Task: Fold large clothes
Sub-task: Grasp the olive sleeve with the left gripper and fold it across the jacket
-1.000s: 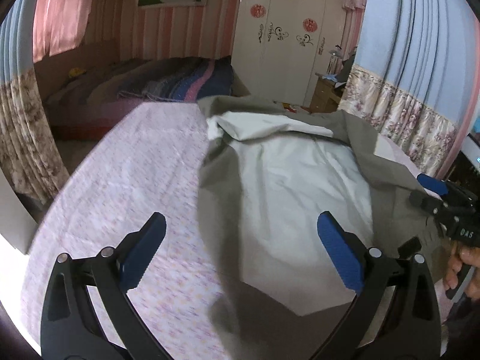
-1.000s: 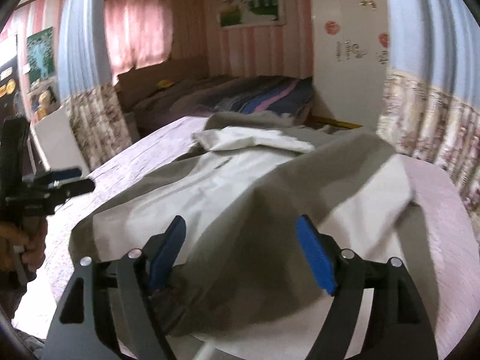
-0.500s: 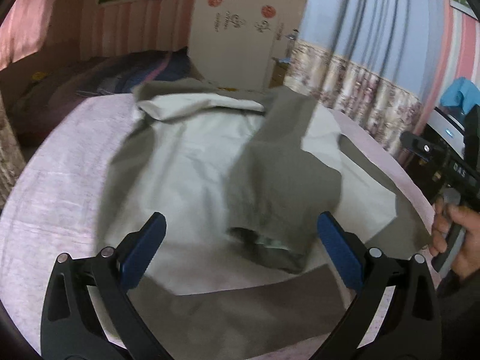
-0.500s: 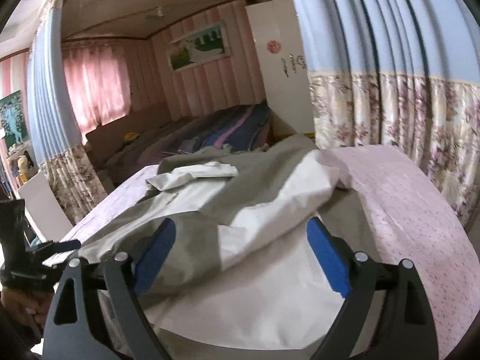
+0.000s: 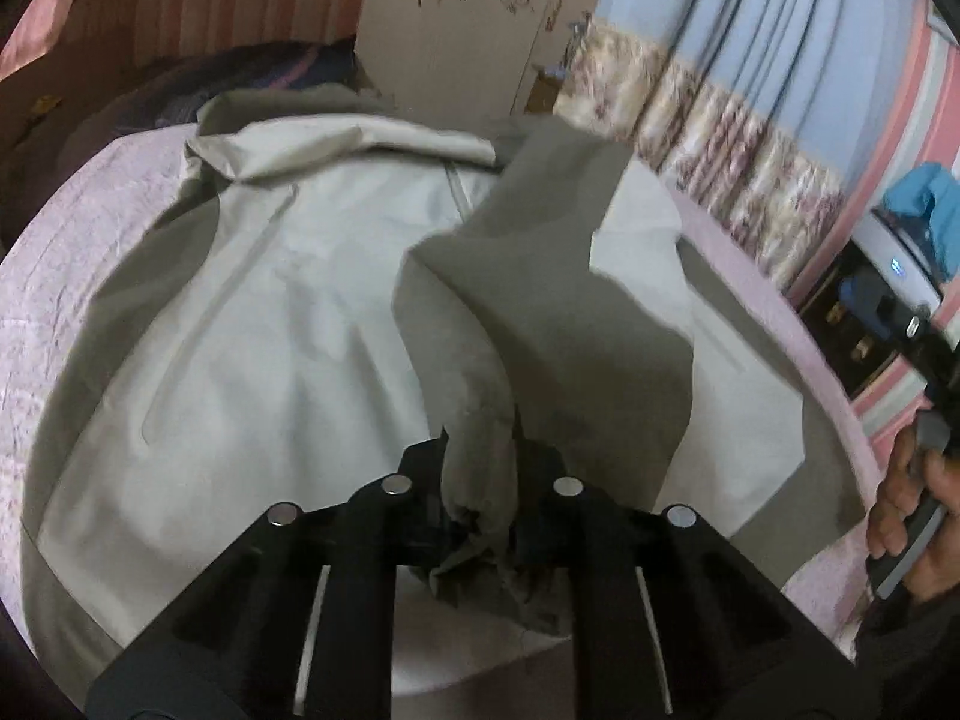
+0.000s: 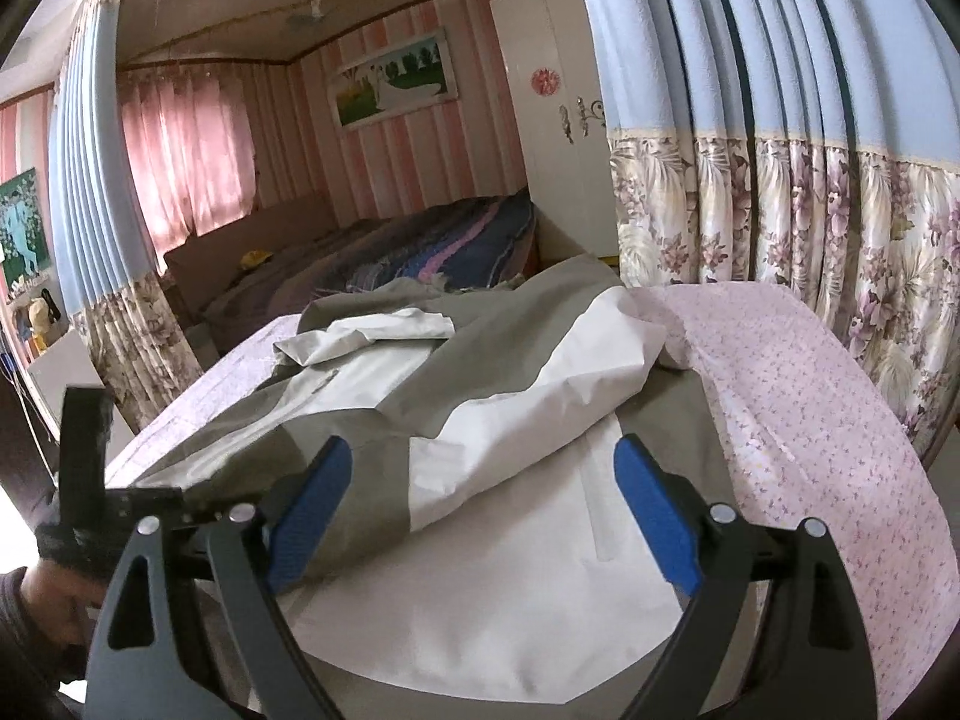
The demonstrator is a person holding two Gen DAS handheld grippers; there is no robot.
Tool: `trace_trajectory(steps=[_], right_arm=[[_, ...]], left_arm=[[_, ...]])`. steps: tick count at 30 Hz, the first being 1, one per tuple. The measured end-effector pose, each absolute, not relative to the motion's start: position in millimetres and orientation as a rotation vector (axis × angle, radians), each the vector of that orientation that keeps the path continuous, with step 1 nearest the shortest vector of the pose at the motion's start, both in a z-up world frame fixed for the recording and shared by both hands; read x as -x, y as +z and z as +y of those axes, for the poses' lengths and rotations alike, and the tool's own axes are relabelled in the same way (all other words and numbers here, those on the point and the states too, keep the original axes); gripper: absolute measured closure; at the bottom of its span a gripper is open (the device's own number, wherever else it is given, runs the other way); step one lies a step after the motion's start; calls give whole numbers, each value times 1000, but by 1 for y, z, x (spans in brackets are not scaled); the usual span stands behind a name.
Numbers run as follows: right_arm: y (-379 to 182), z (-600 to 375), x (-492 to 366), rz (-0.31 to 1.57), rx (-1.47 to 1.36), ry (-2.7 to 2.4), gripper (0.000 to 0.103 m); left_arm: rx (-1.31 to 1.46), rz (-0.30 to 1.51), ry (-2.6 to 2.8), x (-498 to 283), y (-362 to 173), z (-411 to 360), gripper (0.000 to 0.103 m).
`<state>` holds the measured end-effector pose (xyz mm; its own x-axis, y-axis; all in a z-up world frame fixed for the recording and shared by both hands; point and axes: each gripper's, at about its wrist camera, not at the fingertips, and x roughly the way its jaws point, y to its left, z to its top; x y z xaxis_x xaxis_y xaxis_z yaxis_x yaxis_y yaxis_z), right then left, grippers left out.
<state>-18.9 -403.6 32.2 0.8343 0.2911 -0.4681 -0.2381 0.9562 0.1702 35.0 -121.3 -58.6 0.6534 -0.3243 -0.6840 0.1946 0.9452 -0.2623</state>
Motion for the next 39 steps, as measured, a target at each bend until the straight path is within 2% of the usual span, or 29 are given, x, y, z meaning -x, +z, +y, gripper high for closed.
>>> trace_trajectory(steps=[7, 11, 15, 21, 33, 34, 35, 36, 37, 39], right_arm=[[44, -409, -2, 512, -33, 236, 14], [54, -408, -23, 509, 6, 230, 14], [61, -400, -56, 519, 75, 223, 14], [60, -392, -140, 570, 98, 224, 14], [-21, -361, -295, 771, 115, 140, 15], [-26, -360, -300, 783, 117, 148, 31], [-33, -359, -305, 803, 124, 149, 73], [-35, -359, -307, 805, 125, 145, 86], [-36, -359, -309, 800, 128, 146, 92], [-30, -362, -308, 775, 147, 142, 99]], left_arm=[[44, 644, -204, -52, 5, -79, 93], [-103, 617, -116, -88, 26, -48, 92], [-207, 654, -75, -136, 23, -28, 92], [-191, 714, -64, -194, 8, -7, 92], [-113, 777, -74, -229, -28, 12, 87], [-116, 779, -76, -230, -29, 12, 87], [-117, 779, -76, -232, -30, 13, 86], [-117, 779, -78, -232, -30, 12, 85], [-118, 779, -81, -234, -30, 13, 85], [-117, 776, -83, -237, -29, 13, 85]])
